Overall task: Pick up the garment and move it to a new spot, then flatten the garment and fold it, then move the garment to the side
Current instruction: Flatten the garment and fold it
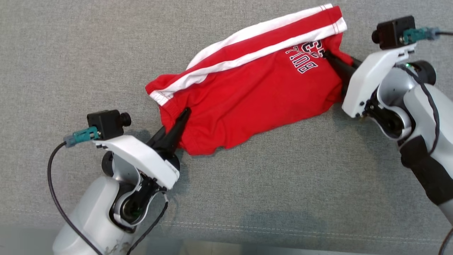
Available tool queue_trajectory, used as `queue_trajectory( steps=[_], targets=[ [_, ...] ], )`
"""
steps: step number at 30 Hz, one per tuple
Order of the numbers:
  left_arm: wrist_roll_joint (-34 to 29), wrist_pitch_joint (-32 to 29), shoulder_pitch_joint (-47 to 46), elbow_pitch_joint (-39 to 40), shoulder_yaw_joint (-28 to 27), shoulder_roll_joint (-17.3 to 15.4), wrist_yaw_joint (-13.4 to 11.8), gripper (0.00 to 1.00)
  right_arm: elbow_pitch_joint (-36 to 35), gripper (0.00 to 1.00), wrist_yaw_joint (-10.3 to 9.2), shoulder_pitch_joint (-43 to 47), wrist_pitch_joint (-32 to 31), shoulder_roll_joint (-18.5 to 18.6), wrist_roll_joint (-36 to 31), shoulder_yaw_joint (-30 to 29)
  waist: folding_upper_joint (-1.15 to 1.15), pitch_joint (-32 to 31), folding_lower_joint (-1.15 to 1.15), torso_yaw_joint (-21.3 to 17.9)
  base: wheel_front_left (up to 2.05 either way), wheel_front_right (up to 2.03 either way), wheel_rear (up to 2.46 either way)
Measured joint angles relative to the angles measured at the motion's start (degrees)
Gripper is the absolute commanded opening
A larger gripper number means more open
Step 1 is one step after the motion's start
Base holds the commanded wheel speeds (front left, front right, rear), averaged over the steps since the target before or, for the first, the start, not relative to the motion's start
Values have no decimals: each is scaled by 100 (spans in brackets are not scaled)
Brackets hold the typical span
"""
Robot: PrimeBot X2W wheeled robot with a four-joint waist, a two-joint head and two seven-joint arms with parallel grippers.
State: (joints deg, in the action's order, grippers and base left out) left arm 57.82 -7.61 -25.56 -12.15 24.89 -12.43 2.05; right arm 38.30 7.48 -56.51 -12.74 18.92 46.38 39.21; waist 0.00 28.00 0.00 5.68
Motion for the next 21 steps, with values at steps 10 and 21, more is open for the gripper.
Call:
queue_trajectory(
  steps=[10,21],
  targets=[
    [286,-132,761,846,-223,-526,90,0,-1889,0,0,1578,338,520,359,-620,0,-106,0,-97,0,0,0],
    [323,-619,1135,1368,-255,-1015,-146,0,-3345,0,-1,3986,476,-325,-475,-2118,0,-292,0,-466,0,0,0]
  ],
)
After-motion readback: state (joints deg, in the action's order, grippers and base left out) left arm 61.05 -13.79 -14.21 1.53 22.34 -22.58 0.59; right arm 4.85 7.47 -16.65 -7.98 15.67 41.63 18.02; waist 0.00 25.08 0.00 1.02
